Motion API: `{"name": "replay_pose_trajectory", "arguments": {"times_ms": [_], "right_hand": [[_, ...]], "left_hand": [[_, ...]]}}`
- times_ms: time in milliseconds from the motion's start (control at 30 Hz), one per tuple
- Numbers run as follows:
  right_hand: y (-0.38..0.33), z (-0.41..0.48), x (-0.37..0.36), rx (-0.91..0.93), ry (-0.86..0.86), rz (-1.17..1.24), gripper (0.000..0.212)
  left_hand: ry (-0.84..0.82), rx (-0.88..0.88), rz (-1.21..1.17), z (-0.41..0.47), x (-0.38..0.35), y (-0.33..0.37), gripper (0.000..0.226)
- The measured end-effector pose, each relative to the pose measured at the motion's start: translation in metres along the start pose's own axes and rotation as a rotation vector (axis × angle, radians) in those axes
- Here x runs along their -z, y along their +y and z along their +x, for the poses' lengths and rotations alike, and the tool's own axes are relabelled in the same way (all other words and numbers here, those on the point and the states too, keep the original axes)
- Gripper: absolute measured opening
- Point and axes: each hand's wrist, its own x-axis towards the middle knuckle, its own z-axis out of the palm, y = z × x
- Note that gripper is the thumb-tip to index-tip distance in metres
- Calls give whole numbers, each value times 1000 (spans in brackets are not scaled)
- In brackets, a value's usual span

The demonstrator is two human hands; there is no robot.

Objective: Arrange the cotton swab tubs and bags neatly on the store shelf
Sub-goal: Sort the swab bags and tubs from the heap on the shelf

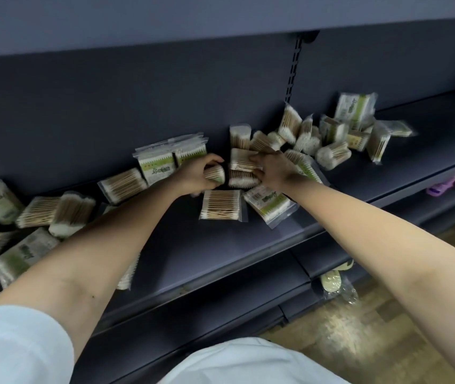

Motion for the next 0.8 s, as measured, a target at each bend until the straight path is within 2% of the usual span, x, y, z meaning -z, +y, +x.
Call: {"name": "replay_pose_trajectory", "arguments": {"times_ms": [133,200,333,433,567,700,800], "right_hand": [[-1,0,0,-28,-27,0,45],[-4,-1,-1,5,19,8,45],[-33,-10,0,295,238,144,51],[-71,-13,3,461,251,153,67],[-113,-1,-5,490,143,294,69],[-155,5,-13,497,164,415,61],[-189,6,-19,465,195,547,60]], "left_hand": [[8,4,-29,-12,6,-9,59],[29,-1,-11,-18,10,-13,55],[98,5,-86,-27,21,-16,52],[108,-2,-142,-36,36,-15,64],[159,24,-132,-62,64,-16,75],[266,98,-152,-101,93,-38,78],[376,139,-267,-134,108,-54,76]]}}
